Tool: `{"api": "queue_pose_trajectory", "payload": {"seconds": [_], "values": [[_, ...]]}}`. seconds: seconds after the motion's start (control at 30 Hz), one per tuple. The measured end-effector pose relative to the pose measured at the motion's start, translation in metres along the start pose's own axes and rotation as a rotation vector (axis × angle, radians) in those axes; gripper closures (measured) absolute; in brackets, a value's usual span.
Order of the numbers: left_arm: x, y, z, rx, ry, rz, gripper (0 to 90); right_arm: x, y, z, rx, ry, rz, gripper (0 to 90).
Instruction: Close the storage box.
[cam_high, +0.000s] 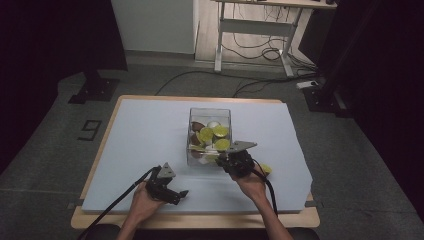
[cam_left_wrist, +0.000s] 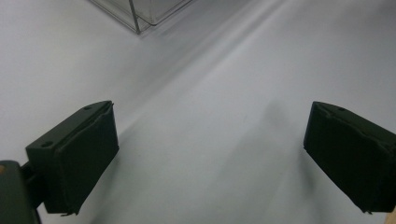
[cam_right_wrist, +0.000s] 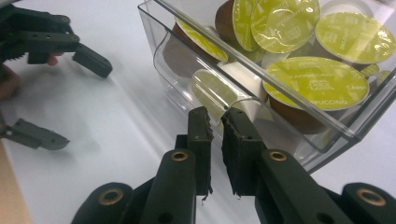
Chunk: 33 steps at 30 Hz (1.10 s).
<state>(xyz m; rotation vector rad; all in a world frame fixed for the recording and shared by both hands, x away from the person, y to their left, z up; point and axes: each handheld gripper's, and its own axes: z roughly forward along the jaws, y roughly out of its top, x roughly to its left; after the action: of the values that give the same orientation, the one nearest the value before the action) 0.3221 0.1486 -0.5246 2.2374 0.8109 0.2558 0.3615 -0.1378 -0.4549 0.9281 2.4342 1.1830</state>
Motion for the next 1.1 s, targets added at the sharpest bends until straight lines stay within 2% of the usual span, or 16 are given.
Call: {"api": "queue_pose_trajectory", "payload": {"seconds": [0.23, 0.47, 0.63, 1.1], "values": [[0.000, 0.000, 0.000, 0.000, 0.004, -0.003, 3.0, -0.002, 0.002, 0.004, -0.002, -0.021, 0.013, 81.3], [0.001, -0.001, 0.000, 0.000, 0.004, -0.008, 3.2, -0.003, 0.004, 0.006, 0.000, -0.043, 0.006, 82.3], [0.001, -0.001, 0.000, 0.000, 0.004, -0.008, 3.2, -0.004, 0.005, 0.010, 0.003, -0.086, 0.007, 85.8], [0.002, -0.001, 0.000, 0.002, 0.006, -0.009, 3.4, -0.007, 0.007, 0.015, -0.014, -0.096, 0.023, 84.8]]}}
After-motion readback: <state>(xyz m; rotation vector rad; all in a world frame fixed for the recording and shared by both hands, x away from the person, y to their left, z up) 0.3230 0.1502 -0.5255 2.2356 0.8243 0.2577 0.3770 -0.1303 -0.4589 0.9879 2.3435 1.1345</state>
